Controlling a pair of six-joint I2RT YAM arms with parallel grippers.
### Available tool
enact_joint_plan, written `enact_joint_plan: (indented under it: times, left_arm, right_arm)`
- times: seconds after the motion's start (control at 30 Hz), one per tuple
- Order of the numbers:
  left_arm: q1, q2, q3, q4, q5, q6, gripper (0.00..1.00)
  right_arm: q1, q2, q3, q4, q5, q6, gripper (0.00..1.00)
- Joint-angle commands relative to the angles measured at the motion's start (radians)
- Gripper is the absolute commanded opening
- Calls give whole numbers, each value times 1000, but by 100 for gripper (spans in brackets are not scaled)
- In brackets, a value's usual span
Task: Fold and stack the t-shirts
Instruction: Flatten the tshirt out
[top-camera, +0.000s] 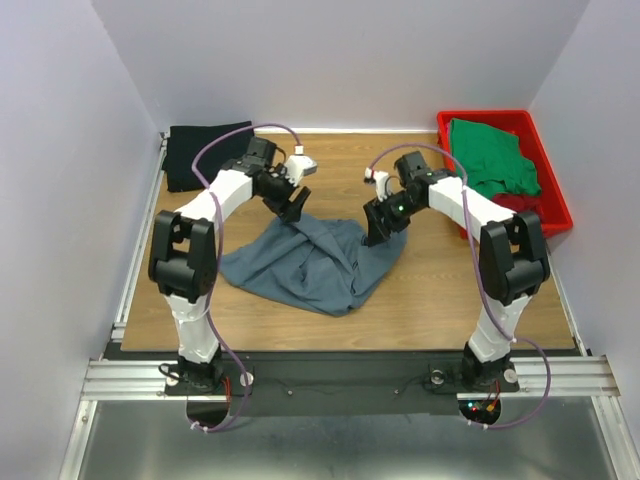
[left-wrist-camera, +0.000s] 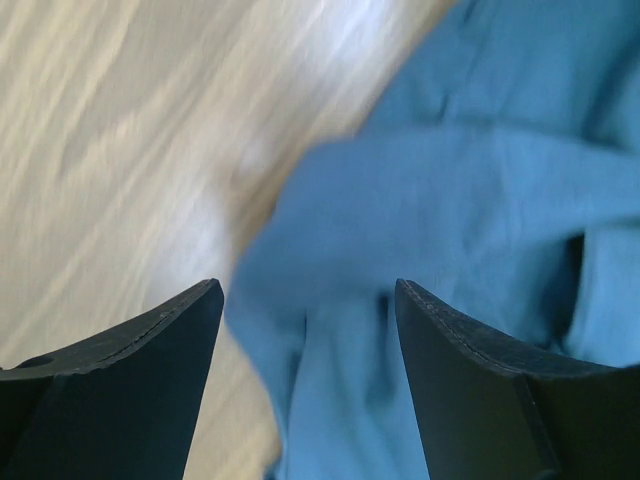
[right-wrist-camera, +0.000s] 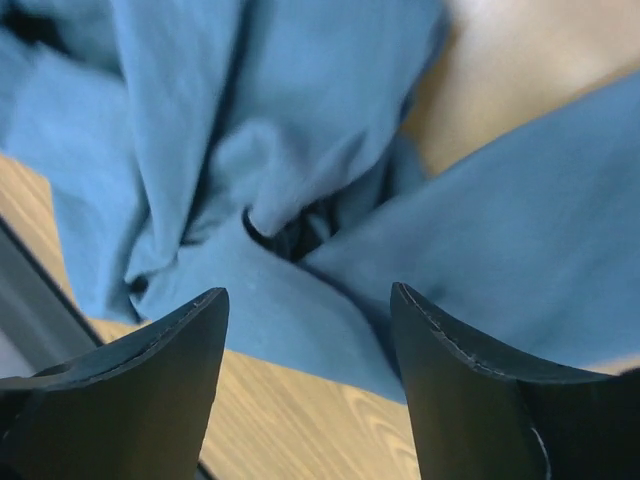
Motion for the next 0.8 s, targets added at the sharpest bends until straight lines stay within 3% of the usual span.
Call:
enact_joint_plan:
  times: [0.0, 0.1, 0.17, 0.2, 0.23, 0.27, 0.3, 0.33, 0.4, 0.57, 0.77]
  left_arm:
    - [-53, 42, 75, 40, 0, -31, 82]
    - [-73, 99, 83, 53, -23, -43, 81]
    - [-75, 117, 80, 75, -56, -83, 72]
    - [-70, 125, 81, 75, -63, -87, 67]
    - [-67, 134, 80, 73, -68, -92, 60]
    - [-64, 133, 78, 76, -80, -103, 43]
    - [-55, 130, 77, 81, -82, -104, 36]
    - [-35, 124, 80, 81, -85, -104, 17]
    - [0, 122, 104, 77, -102, -120, 0]
    - [174, 153, 270, 24, -125, -140, 0]
    - [255, 174, 310, 7, -175, -144, 0]
  right_arm:
    - [12, 34, -88, 41, -53, 22, 69]
    - [12, 49, -117, 65, -50, 28, 58]
    - [12, 60, -114, 70, -35, 28, 50]
    - [11, 57, -106, 71, -29, 26, 40]
    - [12, 54, -100, 77, -18, 25, 33]
    - [12, 51, -94, 77, -12, 26, 26]
    - [11, 45, -69, 79, 0, 29, 9]
    - [9, 43, -56, 77, 28, 26, 2]
    - [-9, 29, -28, 74, 53, 20, 1]
    - [-46, -46, -2, 64, 119, -29, 0]
    - [-48, -178, -220, 62, 290, -188, 1]
